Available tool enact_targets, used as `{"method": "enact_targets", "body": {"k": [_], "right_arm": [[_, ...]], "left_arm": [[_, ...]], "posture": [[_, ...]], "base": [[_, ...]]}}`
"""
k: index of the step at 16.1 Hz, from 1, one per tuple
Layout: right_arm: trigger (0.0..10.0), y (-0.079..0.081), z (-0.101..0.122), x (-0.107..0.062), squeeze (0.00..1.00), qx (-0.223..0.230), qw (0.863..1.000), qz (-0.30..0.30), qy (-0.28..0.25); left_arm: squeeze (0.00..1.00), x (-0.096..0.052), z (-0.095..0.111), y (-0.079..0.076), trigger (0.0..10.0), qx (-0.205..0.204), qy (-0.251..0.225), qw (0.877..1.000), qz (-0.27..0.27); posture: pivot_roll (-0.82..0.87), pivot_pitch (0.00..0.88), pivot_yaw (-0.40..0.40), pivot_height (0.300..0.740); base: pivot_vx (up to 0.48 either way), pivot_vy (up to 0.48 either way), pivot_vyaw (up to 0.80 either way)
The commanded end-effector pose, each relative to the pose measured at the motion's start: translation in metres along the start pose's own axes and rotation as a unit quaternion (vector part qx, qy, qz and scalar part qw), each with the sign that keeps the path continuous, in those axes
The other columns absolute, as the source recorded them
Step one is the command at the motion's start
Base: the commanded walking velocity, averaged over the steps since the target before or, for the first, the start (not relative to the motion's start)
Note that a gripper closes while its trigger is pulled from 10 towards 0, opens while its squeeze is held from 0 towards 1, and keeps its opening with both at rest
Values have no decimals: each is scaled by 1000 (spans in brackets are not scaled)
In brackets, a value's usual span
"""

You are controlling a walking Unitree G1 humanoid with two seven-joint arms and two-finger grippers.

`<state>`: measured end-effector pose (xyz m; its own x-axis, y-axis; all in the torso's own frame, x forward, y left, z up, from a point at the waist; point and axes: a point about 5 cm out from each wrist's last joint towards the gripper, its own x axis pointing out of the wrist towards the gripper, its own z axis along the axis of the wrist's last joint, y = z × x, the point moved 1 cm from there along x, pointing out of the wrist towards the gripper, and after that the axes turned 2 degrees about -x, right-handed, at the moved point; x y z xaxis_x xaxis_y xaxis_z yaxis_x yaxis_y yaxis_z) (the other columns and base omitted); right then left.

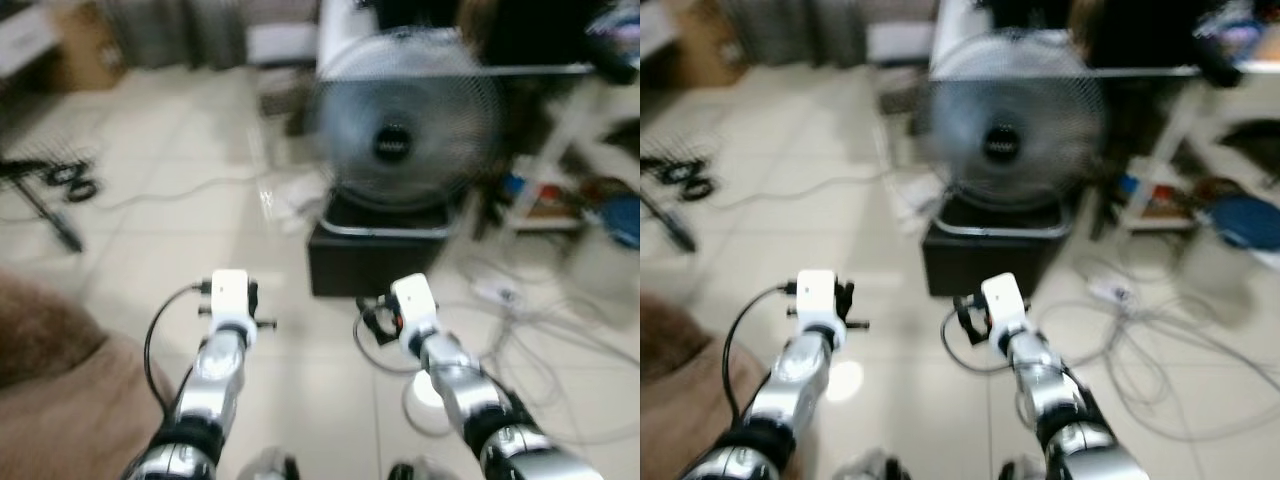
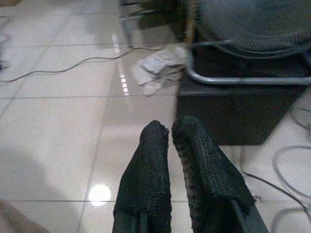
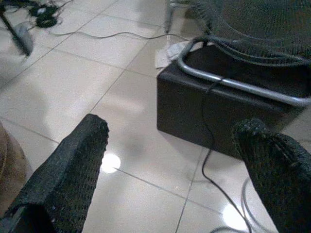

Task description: Move the pillow to the sofa from floor

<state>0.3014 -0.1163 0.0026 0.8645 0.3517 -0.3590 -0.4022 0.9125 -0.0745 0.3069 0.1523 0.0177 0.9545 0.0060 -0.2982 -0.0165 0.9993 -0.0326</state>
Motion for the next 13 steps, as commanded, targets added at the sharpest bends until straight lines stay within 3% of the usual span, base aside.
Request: {"method": "enact_targets", "body": {"k": [1,4,10,13], "right_arm": [[10000,2,8,3,0,-6,1000,7,-12],[10000,3,7,3,0,-7,1000,8,-11],[10000,3,7,3,0,-8,1000,9,-11],[10000,3,7,3,0,-9,1000,11,-11]], "left_arm": [[0,2,6,2,10000,0,-9,1000,2],[0,2,6,2,10000,4,-9,1000,-1],[0,1,4,0,10000,5,-7,1000,-1],[0,2,5,-1,10000,5,-8,1000,-2]], "posture": [[-101,0,55,740],[-103,0,57,740],[-105,0,57,740],[-107,0,56,740]], "base": [[0,0,0],[-81,0,0],[-480,0,0],[0,0,0]]}}
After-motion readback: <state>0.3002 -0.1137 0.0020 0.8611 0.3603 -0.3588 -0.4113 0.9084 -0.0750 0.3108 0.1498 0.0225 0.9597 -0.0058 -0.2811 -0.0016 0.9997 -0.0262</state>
